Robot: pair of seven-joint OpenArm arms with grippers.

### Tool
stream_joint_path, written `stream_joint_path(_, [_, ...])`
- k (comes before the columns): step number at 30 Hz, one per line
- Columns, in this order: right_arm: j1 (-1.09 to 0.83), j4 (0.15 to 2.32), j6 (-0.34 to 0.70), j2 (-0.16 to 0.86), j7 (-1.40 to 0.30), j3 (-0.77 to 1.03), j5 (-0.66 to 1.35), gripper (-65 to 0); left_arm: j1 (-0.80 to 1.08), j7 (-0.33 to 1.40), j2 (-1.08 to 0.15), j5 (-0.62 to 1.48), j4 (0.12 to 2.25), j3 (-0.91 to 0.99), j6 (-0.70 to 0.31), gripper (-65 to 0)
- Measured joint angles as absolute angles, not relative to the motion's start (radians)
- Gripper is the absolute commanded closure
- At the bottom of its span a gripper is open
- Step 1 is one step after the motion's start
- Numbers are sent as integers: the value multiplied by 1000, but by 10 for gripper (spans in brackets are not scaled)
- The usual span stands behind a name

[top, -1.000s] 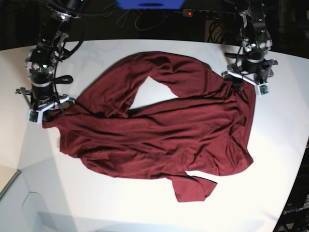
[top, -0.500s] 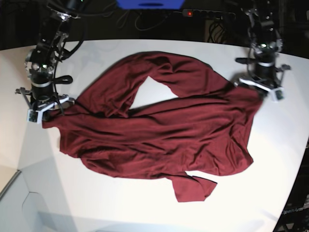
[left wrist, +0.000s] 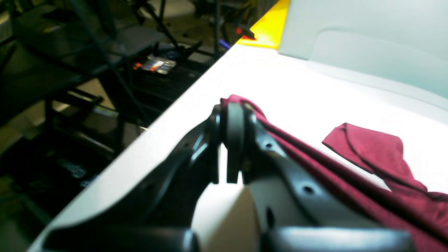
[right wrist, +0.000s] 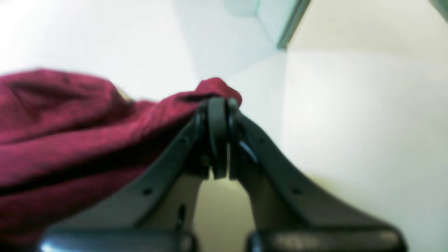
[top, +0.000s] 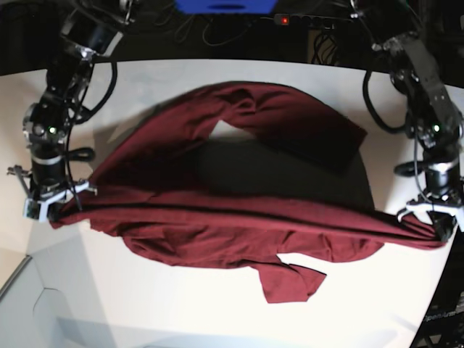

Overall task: Layout the t-shirt on the table in an organized manner, then fold the t-shirt properly
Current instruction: 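Lift and pull the shirt edge taut between both grippers, then lower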

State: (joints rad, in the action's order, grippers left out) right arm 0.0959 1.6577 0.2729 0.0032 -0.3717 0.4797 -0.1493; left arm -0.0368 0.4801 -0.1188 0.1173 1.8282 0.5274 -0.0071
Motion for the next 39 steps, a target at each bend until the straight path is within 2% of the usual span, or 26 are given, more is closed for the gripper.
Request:
stream_joint_path(6, [175,1655,276,25,-369,476,-150,0,-134,490,-119,116,1695,535,-4,0])
stream_joint_path(13, [177,1614,273,47,-364,484,-149,0,-61,474,-118,117,1695,565,-4,0])
stream_joint_path(20, [120,1595,276,43,-366,485,-149,0,87,474,-107,118,1694,573,-7,0])
stream_joint_path(27, [2,1693,282,41,-369,526,-149,0,218,475,-83,120,1713,593,-7,0])
stream_joint_path(32, [-96,1794,284,35,-358,518,-144,0,252,472,-85,120,1722,593,-7,0])
stream_joint_path(39, [-211,1822,284,7,-362,516,-147,0,292,472,-86,120,1703,587,-7,0])
